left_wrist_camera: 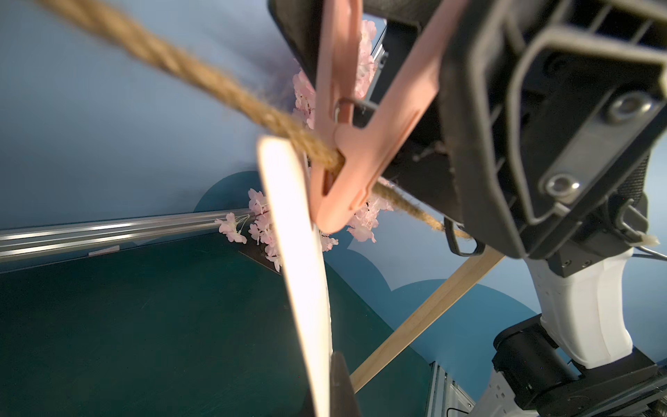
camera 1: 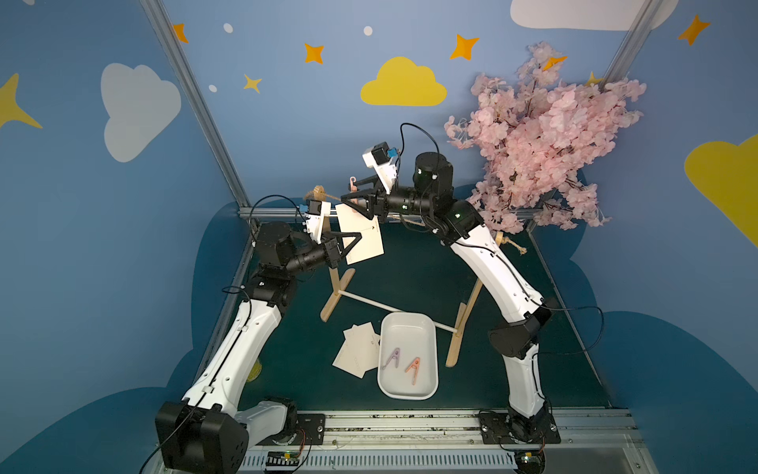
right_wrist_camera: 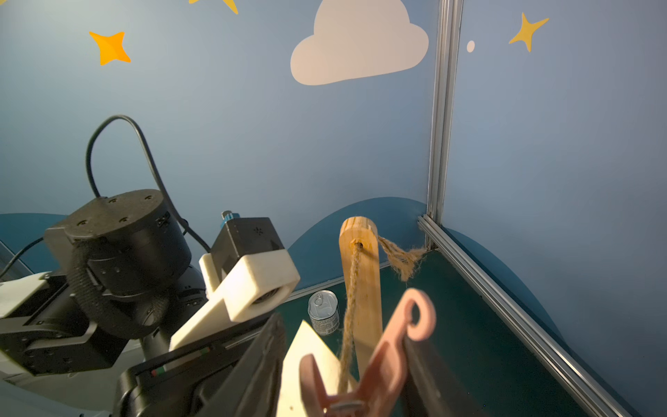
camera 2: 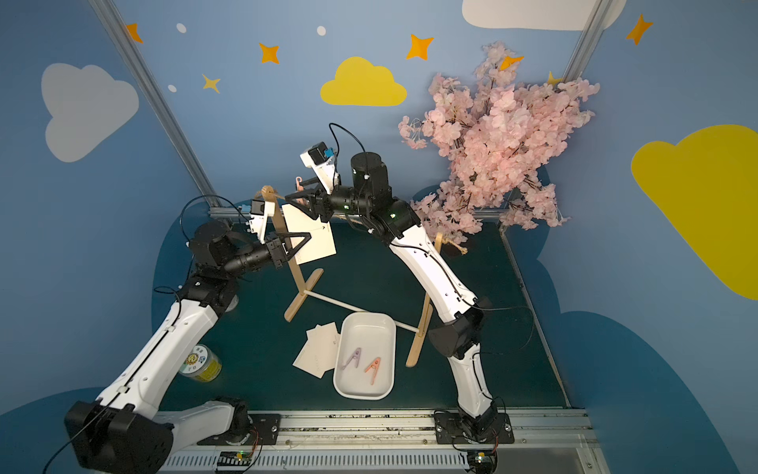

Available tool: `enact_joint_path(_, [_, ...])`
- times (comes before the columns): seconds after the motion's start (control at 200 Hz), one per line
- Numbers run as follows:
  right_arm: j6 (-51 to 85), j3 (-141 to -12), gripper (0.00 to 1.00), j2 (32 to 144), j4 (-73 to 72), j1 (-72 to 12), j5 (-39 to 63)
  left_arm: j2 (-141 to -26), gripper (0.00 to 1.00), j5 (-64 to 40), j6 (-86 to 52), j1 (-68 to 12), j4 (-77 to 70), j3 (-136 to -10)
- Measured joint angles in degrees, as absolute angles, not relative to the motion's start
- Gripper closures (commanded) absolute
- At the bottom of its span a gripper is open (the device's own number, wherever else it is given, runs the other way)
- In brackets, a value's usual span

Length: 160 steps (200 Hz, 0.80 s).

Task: Remove the postcards from the strings
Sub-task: Adjust the clamp on the clothesline, then remove the clamp from the clothesline.

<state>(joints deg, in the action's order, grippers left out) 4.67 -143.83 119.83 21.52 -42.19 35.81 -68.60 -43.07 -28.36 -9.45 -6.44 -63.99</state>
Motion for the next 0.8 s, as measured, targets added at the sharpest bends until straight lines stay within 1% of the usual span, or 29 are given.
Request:
enact_joint_path(0.11, [4.69, -145.4, 0.47, 120.84, 21.71, -41.56, 37.04, -68.6, 0.97, -43.07, -28.34, -9.5, -6.42, -63.99])
enact_joint_path(0.27, [4.45, -146.04, 0.6, 121.19, 21.8, -41.06, 38.52, -68.6, 0.97, -43.07, -28.34, -9.52, -6.37, -63.99])
enact_joint_path(0.365, [4.16, -146.06, 0.61, 121.21, 21.85, -41.01, 39.33, -68.6, 0.97, -43.07, -28.32, -9.52, -6.22, -63.99])
enact_joint_path(0.436, [4.08, -146.06, 0.67, 121.23, 21.87, -41.01, 39.94, -68.6, 0.97, -43.07, -28.32, -9.52, -5.96, -63.99])
enact_joint_path(0.541, [4.01, -146.06, 0.72, 121.21, 21.85, -41.01, 40.38, -68.6, 0.97, -43.07, -28.29, -9.52, -5.74, -63.99])
enact_joint_path(0.701, [4.08, -146.06, 0.9, 121.25, 21.91, -40.99, 41.04, -68.55, 0.97, -43.0, -28.27, -9.54, -5.58, -63.99])
enact_joint_path(0.761, [4.1, -146.06, 1.0, 121.27, 21.89, -40.99, 41.17, -68.55, 0.97, -42.87, -28.27, -9.54, -5.56, -63.99])
enact_joint_path(0.801, [4.12, -146.06, 1.0, 121.27, 21.91, -40.97, 41.19, -68.51, 0.97, -42.81, -28.25, -9.54, -5.5, -63.99])
